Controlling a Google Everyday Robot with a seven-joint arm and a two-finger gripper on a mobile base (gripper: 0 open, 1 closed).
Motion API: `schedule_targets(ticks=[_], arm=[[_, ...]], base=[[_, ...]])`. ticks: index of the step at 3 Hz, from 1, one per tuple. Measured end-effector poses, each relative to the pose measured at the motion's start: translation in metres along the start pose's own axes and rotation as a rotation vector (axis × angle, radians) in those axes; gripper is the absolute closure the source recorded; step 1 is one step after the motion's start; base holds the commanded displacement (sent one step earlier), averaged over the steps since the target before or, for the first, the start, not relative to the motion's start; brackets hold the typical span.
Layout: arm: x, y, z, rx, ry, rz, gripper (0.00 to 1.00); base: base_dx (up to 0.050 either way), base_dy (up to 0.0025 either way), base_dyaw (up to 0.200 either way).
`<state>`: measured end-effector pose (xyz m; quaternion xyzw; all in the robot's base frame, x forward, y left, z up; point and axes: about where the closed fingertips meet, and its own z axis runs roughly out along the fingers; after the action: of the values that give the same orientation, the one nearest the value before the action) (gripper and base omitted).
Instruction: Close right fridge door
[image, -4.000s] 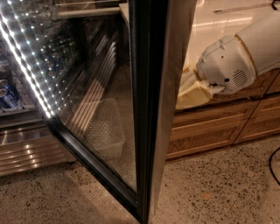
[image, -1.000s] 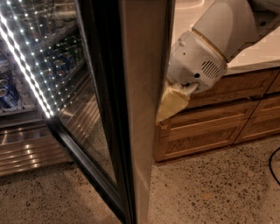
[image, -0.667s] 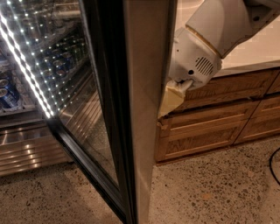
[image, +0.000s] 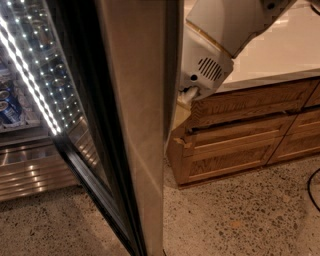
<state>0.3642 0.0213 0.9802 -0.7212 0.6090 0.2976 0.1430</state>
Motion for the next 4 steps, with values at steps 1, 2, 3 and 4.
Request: schedule_targets(ticks=[1, 2, 3, 4], arm=[[0.000, 0.000, 0.000, 0.000, 0.000, 0.000, 1.00], [0.000, 0.000, 0.000, 0.000, 0.000, 0.000, 1.00], [-0.003, -0.013, 0.003, 0.076, -0.044, -0.009, 1.00], [-0.013, -0.031, -0.001, 0.153, -0.080, -0.012, 1.00]], base=[[-0.049, 0.00000, 0.000], [0.000, 0.00000, 0.000], [0.000, 0.00000, 0.000], [0.000, 0.00000, 0.000]])
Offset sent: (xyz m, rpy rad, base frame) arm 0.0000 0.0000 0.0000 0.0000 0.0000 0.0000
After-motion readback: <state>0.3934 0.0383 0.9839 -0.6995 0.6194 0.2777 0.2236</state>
